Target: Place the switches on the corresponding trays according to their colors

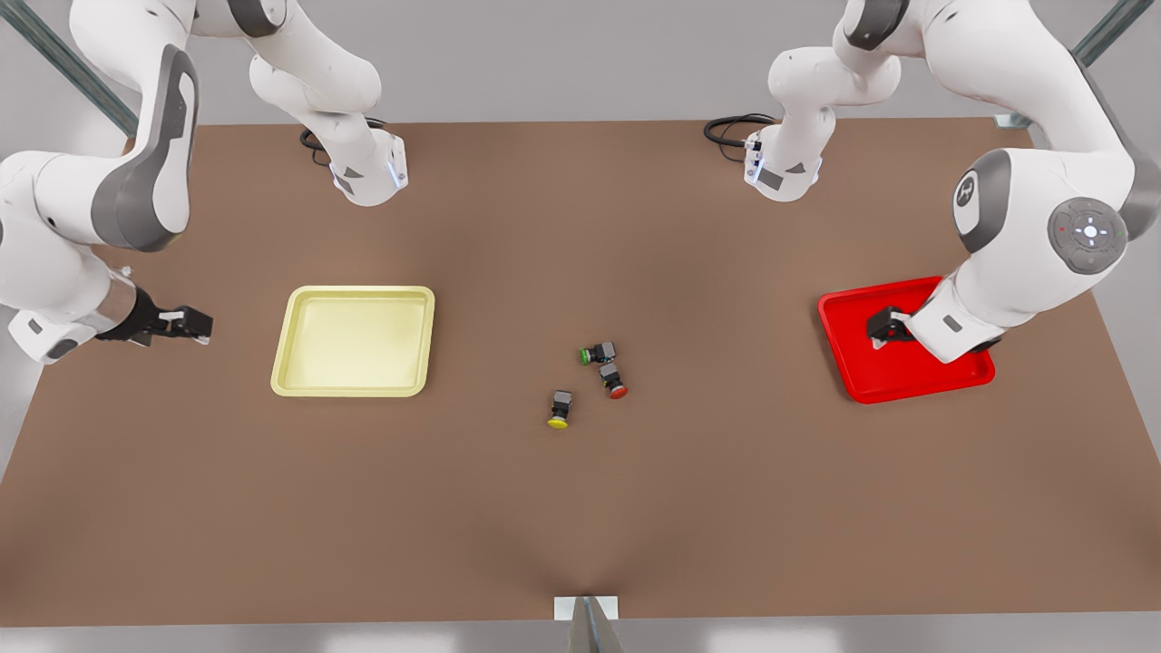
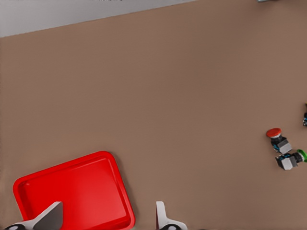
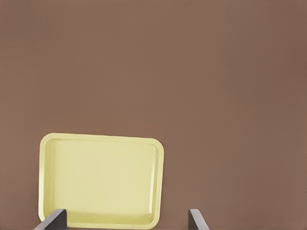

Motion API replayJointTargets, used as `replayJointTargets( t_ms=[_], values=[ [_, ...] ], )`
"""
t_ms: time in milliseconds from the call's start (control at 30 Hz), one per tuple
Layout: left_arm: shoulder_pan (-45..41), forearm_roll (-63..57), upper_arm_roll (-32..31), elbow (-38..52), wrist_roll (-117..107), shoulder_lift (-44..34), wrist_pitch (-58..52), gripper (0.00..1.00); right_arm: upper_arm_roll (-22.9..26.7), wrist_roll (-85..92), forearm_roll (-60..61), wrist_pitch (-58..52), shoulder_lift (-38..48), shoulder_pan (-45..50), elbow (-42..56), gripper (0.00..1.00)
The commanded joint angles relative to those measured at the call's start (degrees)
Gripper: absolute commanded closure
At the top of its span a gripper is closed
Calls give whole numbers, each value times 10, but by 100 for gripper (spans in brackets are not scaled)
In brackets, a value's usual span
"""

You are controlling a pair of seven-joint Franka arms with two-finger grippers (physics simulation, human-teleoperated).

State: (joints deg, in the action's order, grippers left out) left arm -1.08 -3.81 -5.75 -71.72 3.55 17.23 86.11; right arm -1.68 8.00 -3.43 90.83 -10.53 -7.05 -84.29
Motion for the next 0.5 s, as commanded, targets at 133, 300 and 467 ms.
replayJointTargets(
  t_ms=[133,300,467],
  values=[
    [1,-16,3,-2,-5,0,-2,0,-5,-32,9,18,-20,99,4,0],
    [1,-16,4,-5,-4,-3,-20,0,-39,-209,13,100,-125,229,34,0],
    [1,-16,4,-17,-4,-4,-22,0,-53,-487,14,110,-264,340,158,0]
  ],
)
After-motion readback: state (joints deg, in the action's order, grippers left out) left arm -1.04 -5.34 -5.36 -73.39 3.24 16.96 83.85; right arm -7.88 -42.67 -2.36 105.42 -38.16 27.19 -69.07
